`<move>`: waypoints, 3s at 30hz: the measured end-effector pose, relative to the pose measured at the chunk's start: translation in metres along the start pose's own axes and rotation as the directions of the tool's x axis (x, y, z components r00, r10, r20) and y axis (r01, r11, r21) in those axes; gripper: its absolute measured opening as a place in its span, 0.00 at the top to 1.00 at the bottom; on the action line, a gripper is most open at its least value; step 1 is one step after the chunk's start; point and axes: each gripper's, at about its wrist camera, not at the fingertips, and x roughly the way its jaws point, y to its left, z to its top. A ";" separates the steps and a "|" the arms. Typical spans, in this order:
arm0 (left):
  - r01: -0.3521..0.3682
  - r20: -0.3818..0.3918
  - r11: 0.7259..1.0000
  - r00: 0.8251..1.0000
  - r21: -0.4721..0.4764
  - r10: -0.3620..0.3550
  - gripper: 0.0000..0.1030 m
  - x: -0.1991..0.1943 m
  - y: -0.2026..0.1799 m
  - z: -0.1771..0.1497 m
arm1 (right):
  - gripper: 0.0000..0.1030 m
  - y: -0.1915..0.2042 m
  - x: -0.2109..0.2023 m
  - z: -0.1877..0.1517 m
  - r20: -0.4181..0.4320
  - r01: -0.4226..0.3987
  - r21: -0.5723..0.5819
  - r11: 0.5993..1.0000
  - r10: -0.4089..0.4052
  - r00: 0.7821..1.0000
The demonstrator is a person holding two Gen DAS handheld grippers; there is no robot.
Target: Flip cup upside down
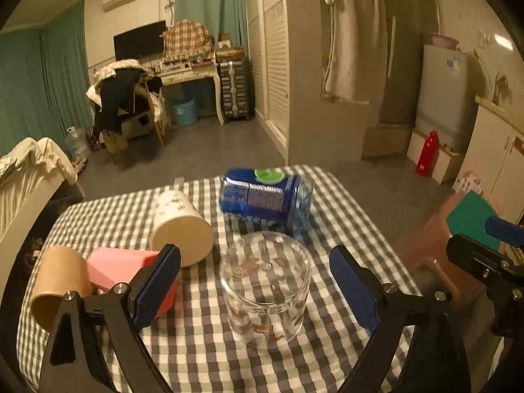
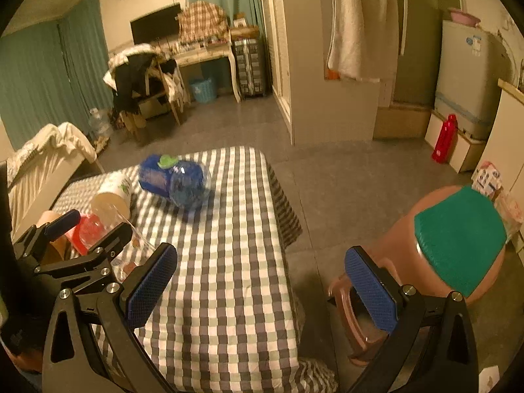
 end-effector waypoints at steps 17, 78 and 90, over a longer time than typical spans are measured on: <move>-0.082 0.217 0.981 0.969 -0.179 0.120 0.08 -0.126 0.057 -0.032 | 0.00 0.036 -0.079 -0.016 0.244 -0.095 -0.195 0.976 0.143 0.959; -0.173 0.140 0.961 0.969 -0.217 0.206 0.00 -0.091 0.073 -0.104 | 0.00 0.082 -0.028 -0.075 0.192 -0.045 -0.313 0.949 0.110 0.975; -0.174 0.138 0.961 0.969 -0.217 0.207 0.00 -0.092 0.073 -0.104 | 0.00 0.082 -0.028 -0.075 0.191 -0.044 -0.313 0.949 0.108 0.976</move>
